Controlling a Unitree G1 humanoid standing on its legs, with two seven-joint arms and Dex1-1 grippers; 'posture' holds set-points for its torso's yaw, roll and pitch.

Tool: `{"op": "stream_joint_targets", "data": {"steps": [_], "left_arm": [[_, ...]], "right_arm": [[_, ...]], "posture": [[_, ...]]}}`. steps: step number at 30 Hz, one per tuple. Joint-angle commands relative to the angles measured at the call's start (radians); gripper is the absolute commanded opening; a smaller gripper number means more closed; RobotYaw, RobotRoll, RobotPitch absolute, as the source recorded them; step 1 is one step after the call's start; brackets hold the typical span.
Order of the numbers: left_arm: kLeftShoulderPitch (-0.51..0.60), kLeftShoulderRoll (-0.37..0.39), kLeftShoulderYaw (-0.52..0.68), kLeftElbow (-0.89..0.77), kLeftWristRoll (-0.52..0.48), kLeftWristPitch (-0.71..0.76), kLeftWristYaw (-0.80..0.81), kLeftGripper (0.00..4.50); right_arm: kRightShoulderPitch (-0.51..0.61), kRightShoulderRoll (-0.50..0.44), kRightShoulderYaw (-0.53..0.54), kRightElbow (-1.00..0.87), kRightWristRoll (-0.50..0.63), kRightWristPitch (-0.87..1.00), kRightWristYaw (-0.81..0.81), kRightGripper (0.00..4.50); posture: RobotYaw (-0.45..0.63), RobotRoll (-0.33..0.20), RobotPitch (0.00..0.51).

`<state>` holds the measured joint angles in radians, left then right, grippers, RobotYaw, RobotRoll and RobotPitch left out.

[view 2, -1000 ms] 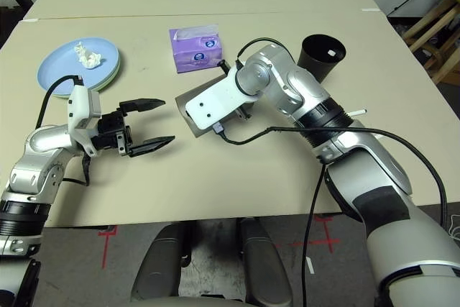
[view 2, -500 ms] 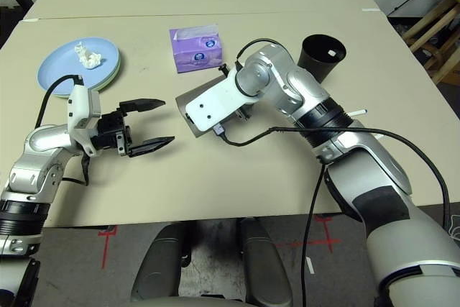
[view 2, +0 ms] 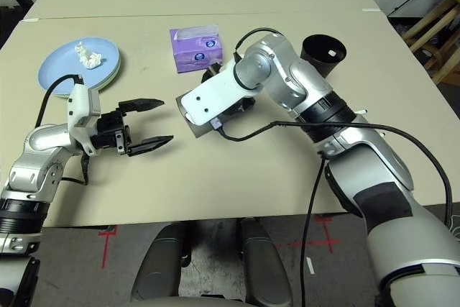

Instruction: Organize and tidy the items on the table.

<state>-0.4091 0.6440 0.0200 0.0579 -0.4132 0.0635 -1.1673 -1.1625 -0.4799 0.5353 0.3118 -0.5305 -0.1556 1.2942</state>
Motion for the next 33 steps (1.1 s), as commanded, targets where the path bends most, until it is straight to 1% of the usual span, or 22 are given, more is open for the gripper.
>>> {"op": "stream_joint_targets", "data": {"steps": [1,4,7,8,10,14,19,21,24,27,29,32,33], "left_arm": [[-0.005,0.001,-0.012,0.015,0.010,-0.002,-0.016,4.50],[-0.012,-0.002,-0.015,0.020,0.011,-0.003,-0.019,4.50],[-0.021,-0.002,-0.017,0.029,0.010,-0.003,-0.025,4.50],[-0.025,-0.002,-0.017,0.033,0.011,-0.004,-0.027,4.50],[-0.032,-0.002,-0.017,0.043,0.012,-0.006,-0.033,4.50],[-0.041,0.000,-0.016,0.060,0.015,-0.011,-0.042,4.50],[-0.042,0.002,-0.016,0.063,0.015,-0.007,-0.049,4.50],[-0.042,0.005,-0.014,0.066,0.015,-0.007,-0.054,4.50],[-0.049,0.008,-0.016,0.083,0.019,-0.010,-0.063,4.50],[-0.054,0.008,-0.014,0.093,0.021,-0.011,-0.068,4.50],[-0.055,0.007,-0.014,0.093,0.021,-0.006,-0.066,4.50],[-0.053,0.005,-0.013,0.091,0.022,-0.004,-0.064,4.50],[-0.052,0.004,-0.012,0.089,0.022,-0.002,-0.060,4.50]], "right_arm": [[-0.016,-0.010,-0.018,-0.018,0.018,0.009,-0.005,4.48],[-0.022,-0.019,-0.038,-0.021,0.035,0.032,-0.006,4.48],[0.006,-0.030,-0.114,-0.068,0.136,0.150,0.037,4.48],[0.022,-0.027,-0.141,-0.081,0.178,0.176,0.043,4.48],[0.066,-0.053,-0.181,-0.117,0.223,0.226,0.046,4.48],[0.180,-0.052,-0.287,-0.209,0.368,0.314,0.015,4.48],[0.344,-0.010,-0.415,-0.371,0.509,0.566,-0.108,4.48],[0.404,-0.002,-0.440,-0.427,0.548,0.614,-0.150,4.48],[0.495,0.040,-0.493,-0.500,0.623,0.696,-0.236,4.48],[0.550,0.084,-0.543,-0.549,0.701,0.769,-0.310,4.48],[0.585,0.098,-0.566,-0.569,0.743,0.783,-0.345,4.48],[0.631,0.120,-0.594,-0.578,0.798,0.753,-0.386,4.48],[0.651,0.134,-0.612,-0.566,0.814,0.714,-0.402,4.48]], "posture": [[0.17,0.000,0.205],[0.16,0.000,0.206],[0.15,0.000,0.206],[0.15,0.000,0.206],[0.14,0.000,0.206],[0.13,0.000,0.208],[0.12,0.000,0.215],[0.11,0.000,0.216],[0.11,0.000,0.218],[0.10,0.000,0.222],[0.10,0.000,0.223],[0.11,0.000,0.223],[0.11,0.000,0.223]]}}
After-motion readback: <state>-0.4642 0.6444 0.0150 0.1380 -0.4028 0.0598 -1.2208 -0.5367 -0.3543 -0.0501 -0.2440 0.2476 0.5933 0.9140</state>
